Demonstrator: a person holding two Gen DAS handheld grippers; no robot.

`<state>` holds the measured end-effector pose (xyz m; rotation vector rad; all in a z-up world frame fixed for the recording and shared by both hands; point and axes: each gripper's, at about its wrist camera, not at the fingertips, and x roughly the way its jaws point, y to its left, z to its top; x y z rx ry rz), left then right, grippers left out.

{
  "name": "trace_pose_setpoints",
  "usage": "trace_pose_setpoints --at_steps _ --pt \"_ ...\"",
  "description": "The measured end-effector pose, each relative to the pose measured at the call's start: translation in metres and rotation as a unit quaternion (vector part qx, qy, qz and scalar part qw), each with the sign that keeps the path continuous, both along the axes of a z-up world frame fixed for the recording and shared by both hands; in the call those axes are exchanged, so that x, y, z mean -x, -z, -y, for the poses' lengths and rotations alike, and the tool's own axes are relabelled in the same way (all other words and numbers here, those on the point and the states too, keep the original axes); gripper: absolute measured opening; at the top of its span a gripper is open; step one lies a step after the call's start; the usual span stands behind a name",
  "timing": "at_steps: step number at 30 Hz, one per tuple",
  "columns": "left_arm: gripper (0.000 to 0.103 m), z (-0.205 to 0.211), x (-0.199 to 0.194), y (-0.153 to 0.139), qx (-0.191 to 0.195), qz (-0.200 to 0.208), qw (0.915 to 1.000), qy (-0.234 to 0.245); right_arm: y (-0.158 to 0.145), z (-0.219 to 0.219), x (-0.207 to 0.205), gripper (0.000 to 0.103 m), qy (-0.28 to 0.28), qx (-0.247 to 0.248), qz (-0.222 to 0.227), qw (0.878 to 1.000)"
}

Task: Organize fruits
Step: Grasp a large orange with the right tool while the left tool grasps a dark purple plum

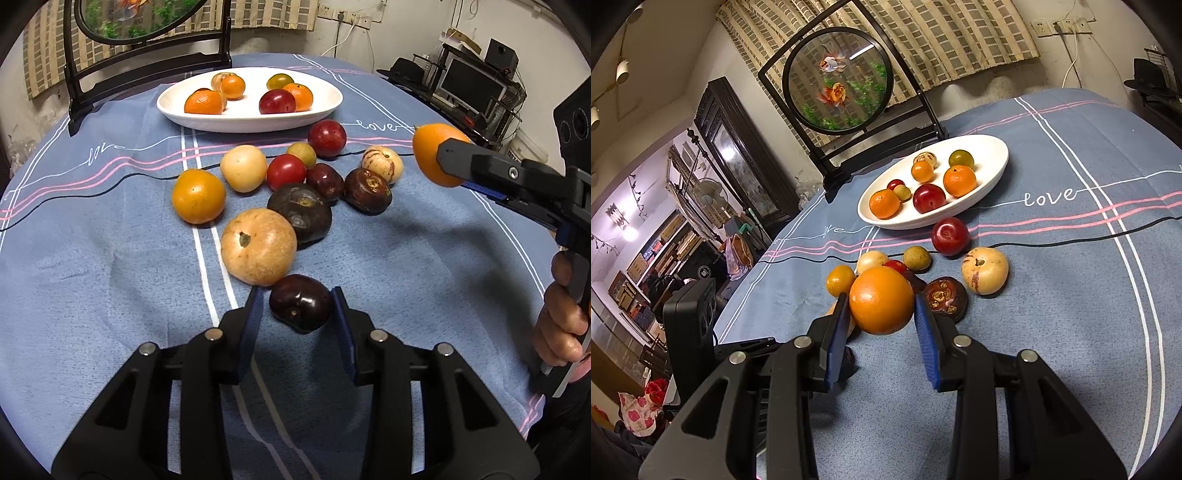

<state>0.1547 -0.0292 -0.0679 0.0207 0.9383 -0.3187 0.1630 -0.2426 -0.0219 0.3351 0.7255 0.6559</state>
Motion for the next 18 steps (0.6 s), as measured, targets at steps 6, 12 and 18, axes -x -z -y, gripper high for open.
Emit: trace_pose_setpoints --at_steps 6,12,18 --pt "0.033 -0.001 0.004 -0.001 0.01 0.001 0.9999 -0.005 0.0 0.001 -0.001 0.036 0.002 0.002 0.001 1.0" --pt "0.033 0.0 0.012 -0.006 0.017 0.009 0.9998 -0.004 -0.001 -0.001 0.002 0.036 -0.003 0.007 0.006 1.0" --pt "0.033 -0.009 0.024 -0.036 0.018 0.039 0.9991 0.002 -0.006 -0.006 0.005 0.036 -0.033 -0.003 0.012 0.999"
